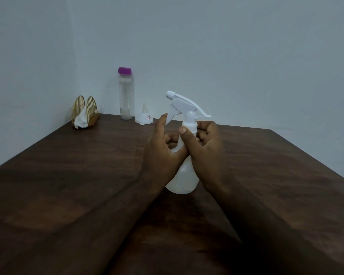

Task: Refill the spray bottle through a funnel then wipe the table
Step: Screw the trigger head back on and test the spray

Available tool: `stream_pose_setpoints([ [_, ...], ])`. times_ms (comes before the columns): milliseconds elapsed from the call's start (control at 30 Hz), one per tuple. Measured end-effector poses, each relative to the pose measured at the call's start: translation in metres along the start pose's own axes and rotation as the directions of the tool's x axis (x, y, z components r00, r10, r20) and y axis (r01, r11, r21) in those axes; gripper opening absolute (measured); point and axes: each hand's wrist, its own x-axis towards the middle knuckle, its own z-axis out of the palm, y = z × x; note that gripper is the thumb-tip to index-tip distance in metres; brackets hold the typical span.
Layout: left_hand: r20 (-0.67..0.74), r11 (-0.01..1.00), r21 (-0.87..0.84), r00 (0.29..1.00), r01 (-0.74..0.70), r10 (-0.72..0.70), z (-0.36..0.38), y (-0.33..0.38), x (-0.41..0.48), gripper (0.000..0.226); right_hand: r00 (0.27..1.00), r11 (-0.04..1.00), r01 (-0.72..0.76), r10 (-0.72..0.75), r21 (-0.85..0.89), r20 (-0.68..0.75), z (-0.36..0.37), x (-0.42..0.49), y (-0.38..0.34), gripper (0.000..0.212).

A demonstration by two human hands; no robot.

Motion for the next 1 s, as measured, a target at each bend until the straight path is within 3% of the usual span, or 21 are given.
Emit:
stream_pose_setpoints([
  [233,0.016,0.999,-0.050,1.000,0.020,-0.020,-0.0008,-0.0011,-0.0003,0.085,1.000,1.000,-0.014,0.014,-0.007,0.000,0.0031,-0.0013,0.0024,0.035],
  [367,0.014,1.000,-0.024,1.000,0.007,-0.007,-0.0006,0.0000,-0.0009,0.081,1.000,1.000,0.002,-0.002,0.004,-0.002,0.0009,-0.0024,0.0014,0.026],
  [733,0.028,1.000,-0.024,0.999,0.018,-0.017,-0.0014,0.0009,-0.0017,0.084,0.999,0.999,-0.035,0.034,0.028,0.013,0.0010,-0.0025,0.0015,0.028],
  [1000,0.013,1.000,-0.018,1.000,0.006,-0.006,-0.0007,0.0002,-0.0013,0.084,0.999,0.999,-0.040,0.039,0.036,0.014,0.0018,-0.0023,-0.0001,0.036],
])
